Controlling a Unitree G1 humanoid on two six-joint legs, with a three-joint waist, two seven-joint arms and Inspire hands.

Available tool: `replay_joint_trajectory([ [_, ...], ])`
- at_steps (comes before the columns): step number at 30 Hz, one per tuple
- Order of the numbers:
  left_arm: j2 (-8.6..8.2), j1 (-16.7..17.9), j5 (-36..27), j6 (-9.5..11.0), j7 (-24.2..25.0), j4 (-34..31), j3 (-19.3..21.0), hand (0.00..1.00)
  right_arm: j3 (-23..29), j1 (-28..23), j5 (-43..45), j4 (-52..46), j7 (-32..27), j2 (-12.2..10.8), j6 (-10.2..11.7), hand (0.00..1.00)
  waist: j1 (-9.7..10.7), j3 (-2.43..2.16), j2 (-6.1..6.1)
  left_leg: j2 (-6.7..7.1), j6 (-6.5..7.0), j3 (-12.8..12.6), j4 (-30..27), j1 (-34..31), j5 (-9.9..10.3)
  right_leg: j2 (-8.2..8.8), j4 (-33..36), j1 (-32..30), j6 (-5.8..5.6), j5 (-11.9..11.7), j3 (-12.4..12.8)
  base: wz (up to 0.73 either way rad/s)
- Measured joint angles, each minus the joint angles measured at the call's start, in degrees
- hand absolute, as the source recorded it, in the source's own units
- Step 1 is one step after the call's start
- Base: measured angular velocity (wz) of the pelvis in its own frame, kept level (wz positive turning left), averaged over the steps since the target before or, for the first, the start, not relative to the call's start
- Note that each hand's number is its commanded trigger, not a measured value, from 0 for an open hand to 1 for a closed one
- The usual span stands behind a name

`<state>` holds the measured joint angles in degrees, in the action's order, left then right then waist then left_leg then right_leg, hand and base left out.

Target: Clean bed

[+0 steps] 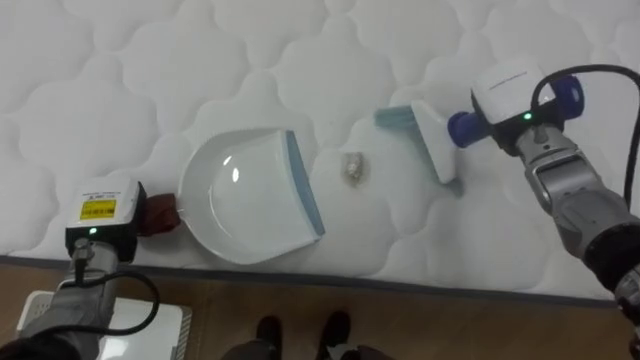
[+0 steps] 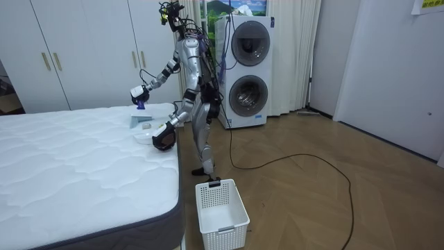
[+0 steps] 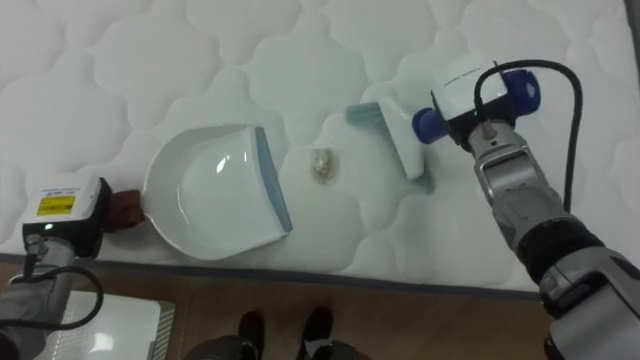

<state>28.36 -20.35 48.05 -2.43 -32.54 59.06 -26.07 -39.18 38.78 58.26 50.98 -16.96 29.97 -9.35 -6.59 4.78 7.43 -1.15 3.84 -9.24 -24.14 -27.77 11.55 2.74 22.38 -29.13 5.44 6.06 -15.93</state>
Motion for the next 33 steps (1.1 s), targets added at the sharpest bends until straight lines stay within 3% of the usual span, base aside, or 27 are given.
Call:
replay_joint_trajectory([
  [7,-0.03,0.0,0.4,0.1,0.9,-0.7,0.1,1.00,1.7,0.0,-5.3,-0.6,4.3,-0.4,0.3,1.00,-0.3,-0.17,-0.78,-0.17,-0.01,0.0,-0.4,0.0,0.0,-0.16,-0.4,0.2,0.00,0.0,-0.2,0.01],
  [14,-0.26,-0.1,0.0,0.4,1.1,-0.5,-0.2,1.00,2.0,-0.1,-15.9,-4.2,8.4,-0.8,0.9,1.00,-0.2,-0.19,-2.69,-0.05,-0.09,0.1,0.5,0.1,-0.1,-0.16,-0.5,0.1,0.00,0.0,-0.2,-0.01],
  [21,-0.30,0.3,0.3,0.4,1.1,-0.6,-0.2,1.00,2.2,-0.1,-27.1,-4.7,14.9,-4.5,3.6,1.00,-0.4,-0.33,-2.93,-0.11,-0.49,0.1,0.7,0.5,-0.4,-0.33,-0.6,0.1,0.11,-0.1,-0.1,-0.01],
  [24,-0.30,0.2,0.4,0.4,1.1,-0.6,-0.2,1.00,2.2,-0.1,-29.8,-4.7,17.7,-6.1,3.7,1.00,-0.4,-0.34,-2.96,-0.12,-0.49,0.2,0.6,0.4,-0.4,-0.29,-0.6,0.1,0.11,-0.1,-0.5,0.00],
  [33,-0.86,0.2,1.1,0.4,0.9,0.0,0.0,1.00,2.1,-0.2,-28.7,-6.5,23.0,-7.3,4.4,1.00,-0.7,-0.37,-3.01,-0.13,-0.49,0.2,0.3,0.3,-0.4,-0.23,-0.5,0.1,0.12,-0.1,-0.6,0.00],
])
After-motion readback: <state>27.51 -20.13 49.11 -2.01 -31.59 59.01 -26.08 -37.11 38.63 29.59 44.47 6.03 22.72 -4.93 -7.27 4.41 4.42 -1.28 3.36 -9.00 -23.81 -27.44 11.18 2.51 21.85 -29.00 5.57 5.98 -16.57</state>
